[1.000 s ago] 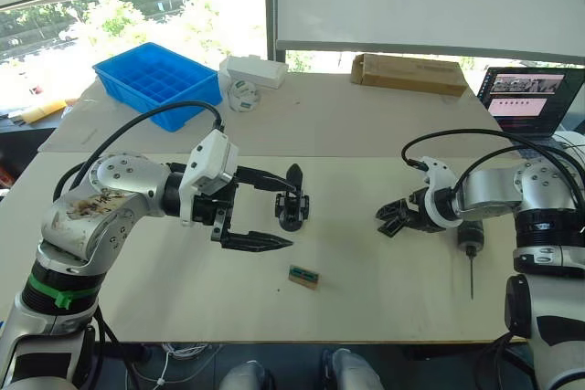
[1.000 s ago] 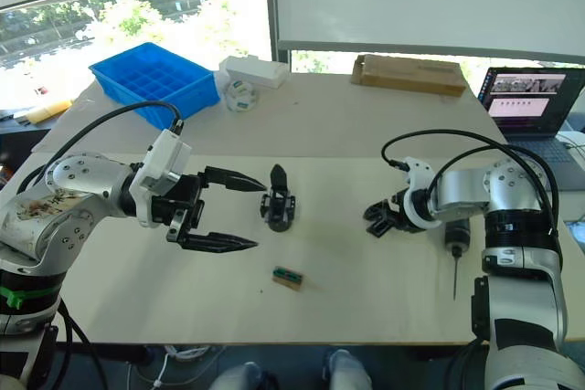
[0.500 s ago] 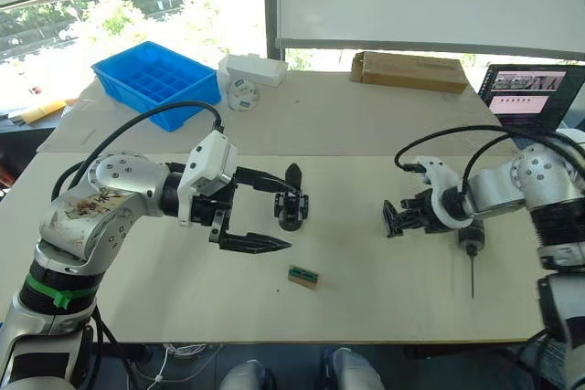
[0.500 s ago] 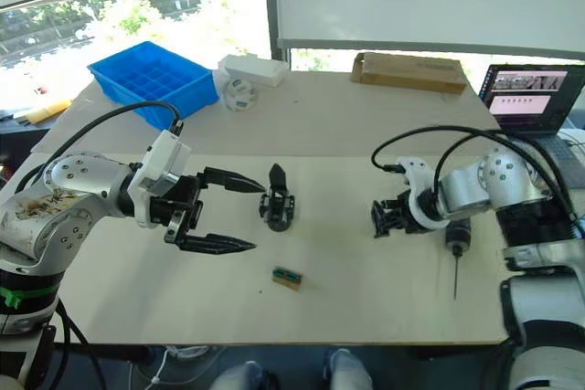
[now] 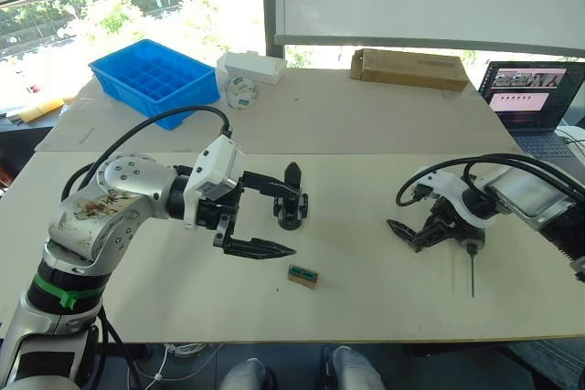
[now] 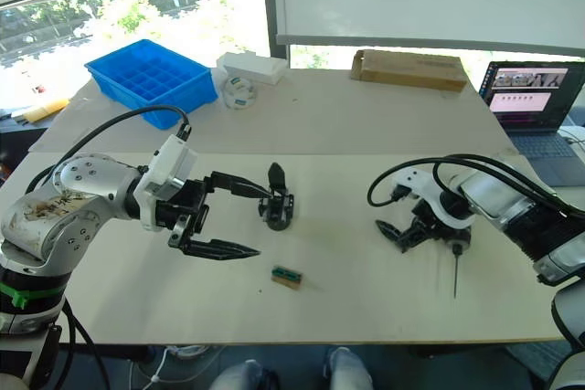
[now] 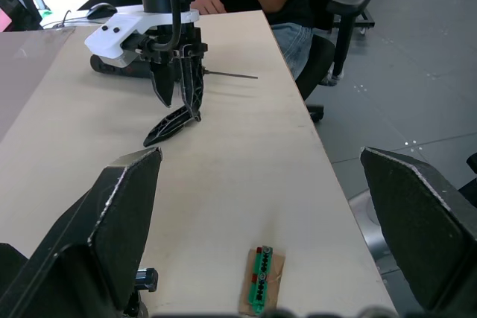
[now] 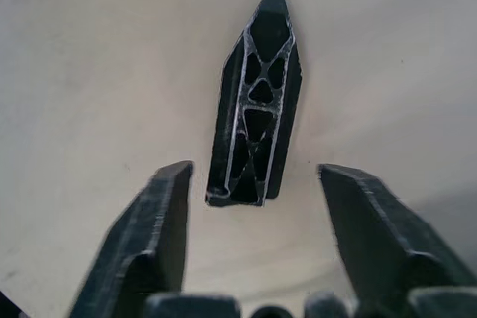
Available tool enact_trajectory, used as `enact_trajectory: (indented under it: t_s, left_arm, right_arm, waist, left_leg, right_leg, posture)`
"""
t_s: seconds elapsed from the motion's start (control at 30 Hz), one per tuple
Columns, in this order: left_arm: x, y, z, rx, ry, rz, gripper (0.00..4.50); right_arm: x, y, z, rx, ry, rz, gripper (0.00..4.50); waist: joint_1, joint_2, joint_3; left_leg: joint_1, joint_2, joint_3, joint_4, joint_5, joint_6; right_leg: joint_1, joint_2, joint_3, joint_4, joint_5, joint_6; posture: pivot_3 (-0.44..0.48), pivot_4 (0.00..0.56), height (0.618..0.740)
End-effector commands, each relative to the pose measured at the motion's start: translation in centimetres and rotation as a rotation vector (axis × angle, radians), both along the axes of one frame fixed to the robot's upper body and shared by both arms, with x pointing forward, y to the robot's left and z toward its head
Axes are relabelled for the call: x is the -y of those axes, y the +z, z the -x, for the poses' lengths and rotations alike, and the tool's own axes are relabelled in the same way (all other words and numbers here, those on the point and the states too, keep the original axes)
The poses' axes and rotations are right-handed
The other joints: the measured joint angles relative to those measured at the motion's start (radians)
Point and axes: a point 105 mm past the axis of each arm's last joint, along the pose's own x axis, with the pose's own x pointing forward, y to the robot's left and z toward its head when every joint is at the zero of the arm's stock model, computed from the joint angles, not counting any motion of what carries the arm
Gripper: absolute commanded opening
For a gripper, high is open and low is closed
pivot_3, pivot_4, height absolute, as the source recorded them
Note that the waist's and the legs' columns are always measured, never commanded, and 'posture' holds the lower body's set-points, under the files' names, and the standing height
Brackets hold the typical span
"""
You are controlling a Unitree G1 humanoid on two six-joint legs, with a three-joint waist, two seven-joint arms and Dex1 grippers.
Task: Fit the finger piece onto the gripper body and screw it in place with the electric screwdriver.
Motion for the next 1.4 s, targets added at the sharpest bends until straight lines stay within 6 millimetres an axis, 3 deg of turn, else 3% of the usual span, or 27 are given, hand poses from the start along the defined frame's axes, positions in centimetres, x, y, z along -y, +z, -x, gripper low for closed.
enact_trajectory:
  t_s: [0.03,0.27,0.37,0.53,0.57,0.63,0.73,0.93,1.03,1.27,1.4]
  left_arm:
    - [0.2,1.0,0.6,0.050,-0.034,0.000,4.50]
    - [0.5,1.1,0.7,0.052,-0.038,0.008,4.50]
    - [0.6,1.2,0.7,0.053,-0.037,0.010,4.50]
    - [0.7,1.4,0.7,0.042,-0.027,0.032,4.50]
    - [0.8,1.4,0.7,0.030,-0.019,0.043,4.50]
    - [0.8,1.5,0.4,0.002,0.007,0.068,4.50]
    - [1.4,2.7,-1.3,-0.102,0.115,0.225,4.50]
    - [1.9,3.8,-4.9,-0.309,0.357,0.467,4.50]
    - [2.6,3.8,-8.1,-0.523,0.494,0.632,4.50]
    - [3.2,3.6,-9.8,-0.577,0.602,0.687,4.50]
    - [3.1,3.7,-9.1,-0.597,0.584,0.725,4.50]
  right_arm:
    - [-0.4,1.3,-0.2,0.015,-0.011,-0.033,3.85]
    - [-0.7,0.0,-0.5,-0.016,-0.065,-0.040,3.85]
    - [-0.7,-0.7,-0.4,-0.016,-0.043,-0.031,3.09]
    - [-0.4,-1.1,-0.1,0.059,0.048,0.014,1.26]
    - [-0.6,-0.9,-0.1,0.087,0.062,0.004,1.10]
    - [-1.2,-0.1,-0.3,0.158,0.116,-0.017,1.10]
    - [-2.9,3.7,-0.7,0.359,0.243,-0.088,1.10]
    - [-5.9,9.9,-1.6,0.790,0.241,-0.239,1.10]
    - [-7.8,12.6,-1.5,0.970,0.117,-0.430,1.10]
    - [-12.8,13.1,0.5,1.108,0.217,-0.553,1.10]
    - [-14.6,12.6,0.8,1.116,0.245,-0.579,1.10]
  waist:
    - [0.000,0.000,0.000]
    - [0.000,0.000,0.000]
    - [0.002,0.000,0.000]
    - [0.004,0.000,0.000]
    - [0.003,0.000,0.000]
    - [0.002,0.000,0.000]
    - [0.001,0.000,0.000]
    - [0.002,0.000,0.000]
    - [0.012,-0.002,-0.001]
    - [0.015,-0.002,-0.001]
    - [0.011,-0.002,-0.001]
  left_leg:
    - [0.000,0.000,0.000,0.000,0.000,0.000]
    - [0.000,0.000,0.000,0.001,0.000,0.000]
    - [0.000,0.000,0.000,0.001,0.000,0.000]
    - [0.000,0.000,-0.001,0.002,0.000,0.000]
    - [0.000,0.000,-0.001,0.002,0.000,0.000]
    - [0.000,0.000,-0.001,0.002,0.000,0.000]
    - [0.000,0.000,-0.001,0.004,0.000,0.000]
    - [0.001,0.000,-0.002,0.008,0.000,0.000]
    - [0.001,0.000,-0.004,0.010,0.000,0.000]
    - [0.000,-0.001,-0.003,0.011,0.000,0.000]
    - [0.000,-0.001,-0.002,0.011,0.000,0.000]
  right_leg:
    - [0.000,0.000,0.000,0.000,0.000,0.000]
    - [0.000,0.000,0.000,0.001,0.000,0.000]
    - [0.000,0.000,0.000,0.001,0.000,0.000]
    - [0.001,0.000,-0.001,0.001,0.000,0.000]
    - [0.001,0.000,-0.001,0.001,0.000,0.000]
    - [0.001,0.000,-0.001,0.001,0.000,0.000]
    - [0.001,0.000,0.000,0.003,0.000,0.000]
    - [0.001,-0.002,0.003,0.010,0.000,-0.001]
    - [0.003,-0.003,0.004,0.011,0.000,-0.001]
    - [0.002,-0.001,0.000,0.015,0.001,-0.001]
    - [0.002,-0.001,0.000,0.014,0.001,-0.001]
  posture:
    - [0.000,0.150,0.738]
    - [0.000,0.150,0.738]
    - [0.000,0.150,0.738]
    - [0.000,0.150,0.738]
    - [0.000,0.150,0.738]
    - [0.000,0.150,0.738]
    - [0.000,0.150,0.738]
    - [0.000,0.150,0.738]
    - [0.000,0.150,0.738]
    - [0.000,0.150,0.738]
    - [0.000,0.150,0.738]
